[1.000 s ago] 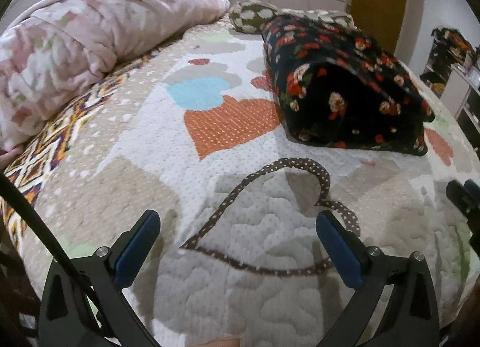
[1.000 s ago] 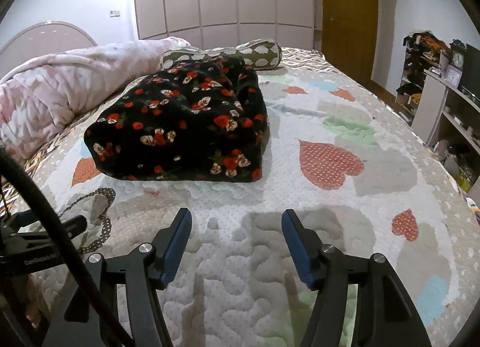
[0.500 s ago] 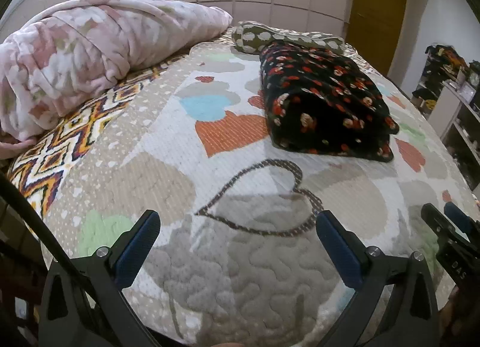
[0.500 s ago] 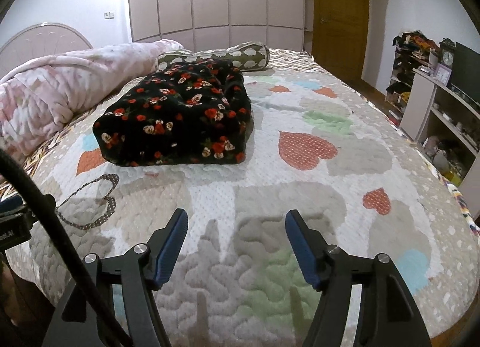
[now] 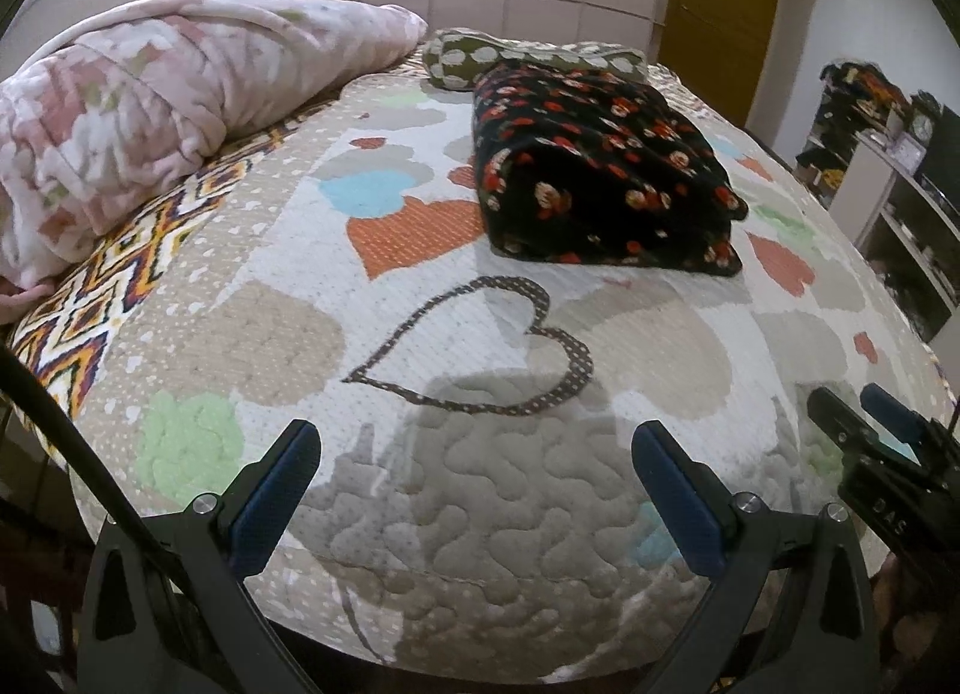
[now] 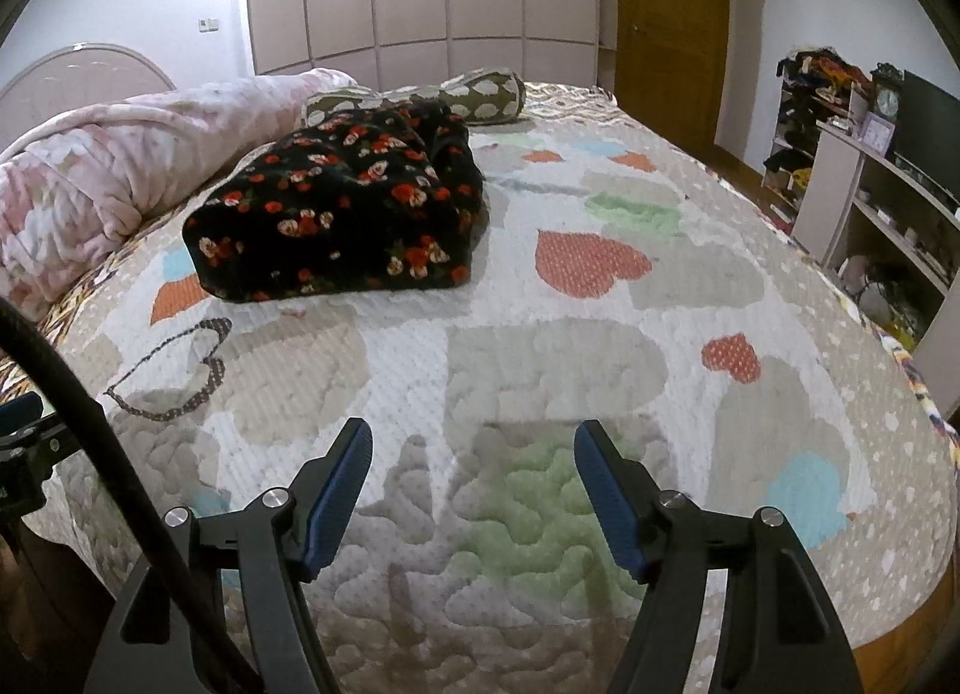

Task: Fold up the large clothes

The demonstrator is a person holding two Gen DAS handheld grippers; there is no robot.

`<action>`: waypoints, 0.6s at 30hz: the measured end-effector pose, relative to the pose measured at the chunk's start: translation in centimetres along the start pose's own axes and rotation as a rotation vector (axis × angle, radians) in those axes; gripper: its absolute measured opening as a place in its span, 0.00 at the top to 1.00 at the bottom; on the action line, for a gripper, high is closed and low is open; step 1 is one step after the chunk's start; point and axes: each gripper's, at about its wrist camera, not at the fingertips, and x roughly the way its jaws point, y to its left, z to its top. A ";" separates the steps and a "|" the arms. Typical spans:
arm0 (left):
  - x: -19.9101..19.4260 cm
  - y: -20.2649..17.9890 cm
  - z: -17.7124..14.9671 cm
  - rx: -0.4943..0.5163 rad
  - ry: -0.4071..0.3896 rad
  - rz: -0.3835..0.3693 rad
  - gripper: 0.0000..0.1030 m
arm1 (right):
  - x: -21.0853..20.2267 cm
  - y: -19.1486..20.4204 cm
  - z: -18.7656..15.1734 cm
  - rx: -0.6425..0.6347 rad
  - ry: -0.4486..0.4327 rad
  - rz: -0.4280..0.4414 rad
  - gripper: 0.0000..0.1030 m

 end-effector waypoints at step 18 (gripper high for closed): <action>1.5 0.0 -0.9 -0.006 0.066 -0.013 0.00 | 1.1 1.3 -0.8 -0.046 0.040 -0.022 0.28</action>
